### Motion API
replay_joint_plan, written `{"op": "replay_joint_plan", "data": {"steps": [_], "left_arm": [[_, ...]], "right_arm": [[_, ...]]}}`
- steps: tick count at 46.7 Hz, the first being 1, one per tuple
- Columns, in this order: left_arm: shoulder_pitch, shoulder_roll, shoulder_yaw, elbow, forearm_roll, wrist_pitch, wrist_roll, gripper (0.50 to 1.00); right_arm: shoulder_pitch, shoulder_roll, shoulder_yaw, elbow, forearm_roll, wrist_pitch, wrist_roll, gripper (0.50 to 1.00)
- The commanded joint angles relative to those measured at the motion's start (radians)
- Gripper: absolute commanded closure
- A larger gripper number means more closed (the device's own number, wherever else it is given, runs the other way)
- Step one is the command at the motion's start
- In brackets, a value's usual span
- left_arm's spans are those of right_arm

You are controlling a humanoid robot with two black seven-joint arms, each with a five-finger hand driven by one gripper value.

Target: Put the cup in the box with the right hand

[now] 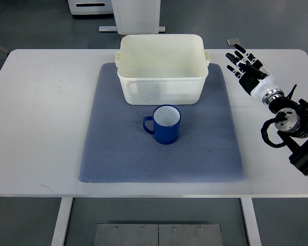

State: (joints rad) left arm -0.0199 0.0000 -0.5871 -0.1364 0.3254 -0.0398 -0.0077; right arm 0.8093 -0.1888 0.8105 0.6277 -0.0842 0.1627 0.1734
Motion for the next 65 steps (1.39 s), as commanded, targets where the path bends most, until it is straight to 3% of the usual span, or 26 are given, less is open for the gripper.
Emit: {"op": "replay_joint_plan", "data": {"steps": [1,65], "left_arm": [[0.0,0.0,0.001,0.0,0.0,0.0,0.0,0.5],[0.0,0.0,0.001,0.0,0.0,0.0,0.0,0.5]], "right_arm": [[0.001,-0.001,0.001,-0.002,0.001,0.0,0.001,0.5],[-0.01,0.006,-0.011,0.017,0.0,0.001,0.001,0.5]]}}
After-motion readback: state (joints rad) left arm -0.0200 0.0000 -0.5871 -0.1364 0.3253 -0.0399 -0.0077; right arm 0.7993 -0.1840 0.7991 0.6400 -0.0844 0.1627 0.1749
